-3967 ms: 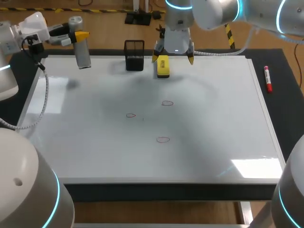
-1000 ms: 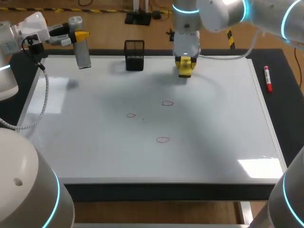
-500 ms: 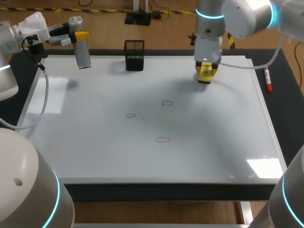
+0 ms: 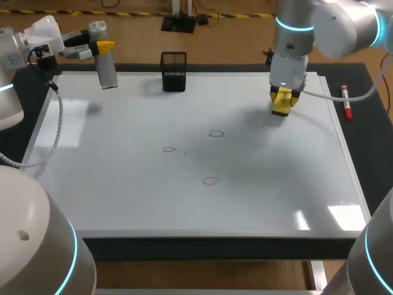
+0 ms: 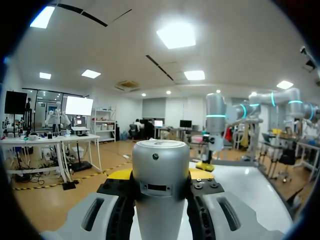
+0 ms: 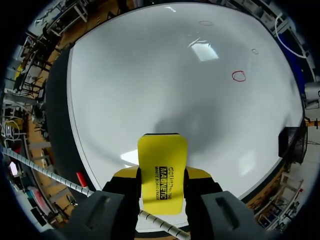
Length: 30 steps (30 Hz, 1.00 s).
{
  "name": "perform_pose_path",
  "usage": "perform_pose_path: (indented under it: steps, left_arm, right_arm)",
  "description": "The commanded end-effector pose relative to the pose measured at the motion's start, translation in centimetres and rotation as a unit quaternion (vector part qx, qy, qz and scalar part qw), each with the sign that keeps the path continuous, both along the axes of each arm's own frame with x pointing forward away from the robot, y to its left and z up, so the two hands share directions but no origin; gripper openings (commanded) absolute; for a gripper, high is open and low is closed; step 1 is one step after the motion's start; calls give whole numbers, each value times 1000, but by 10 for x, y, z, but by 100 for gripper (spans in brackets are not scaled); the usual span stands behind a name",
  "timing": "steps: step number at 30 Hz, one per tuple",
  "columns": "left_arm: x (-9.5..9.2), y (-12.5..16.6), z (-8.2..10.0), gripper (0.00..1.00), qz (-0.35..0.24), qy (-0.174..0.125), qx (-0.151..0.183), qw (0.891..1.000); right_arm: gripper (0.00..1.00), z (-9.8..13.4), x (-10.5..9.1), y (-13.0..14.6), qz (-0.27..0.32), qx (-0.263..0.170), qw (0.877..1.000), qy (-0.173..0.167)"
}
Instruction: Pick up the inspection probe, press it on each red-marked spot on the whiteboard one by one, put down the probe, pick up the eraser, and wipe off all the red marks.
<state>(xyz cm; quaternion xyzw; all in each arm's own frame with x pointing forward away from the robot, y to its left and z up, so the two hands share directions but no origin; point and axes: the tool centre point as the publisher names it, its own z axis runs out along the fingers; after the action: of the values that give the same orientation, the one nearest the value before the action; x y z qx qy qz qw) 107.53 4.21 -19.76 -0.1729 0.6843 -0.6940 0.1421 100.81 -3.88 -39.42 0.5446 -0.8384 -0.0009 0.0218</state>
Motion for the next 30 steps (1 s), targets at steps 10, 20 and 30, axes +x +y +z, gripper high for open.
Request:
perform_pose_path:
  steps: [10, 20, 30]
  left_arm:
    - [-1, 0, 1, 0, 1, 0, 0, 1000]
    - [-9, -10, 6, 0, -13, 1, -32, 999]
    - [-47, -49, 15, 0, -56, 4, -51, 997]
  right_arm:
    - [0, 2, -2, -3, 2, 1, 1000, -3]
    - [0, 2, -2, -3, 2, 1, 1000, -3]
    - [0, 2, -2, -3, 2, 1, 1000, -3]
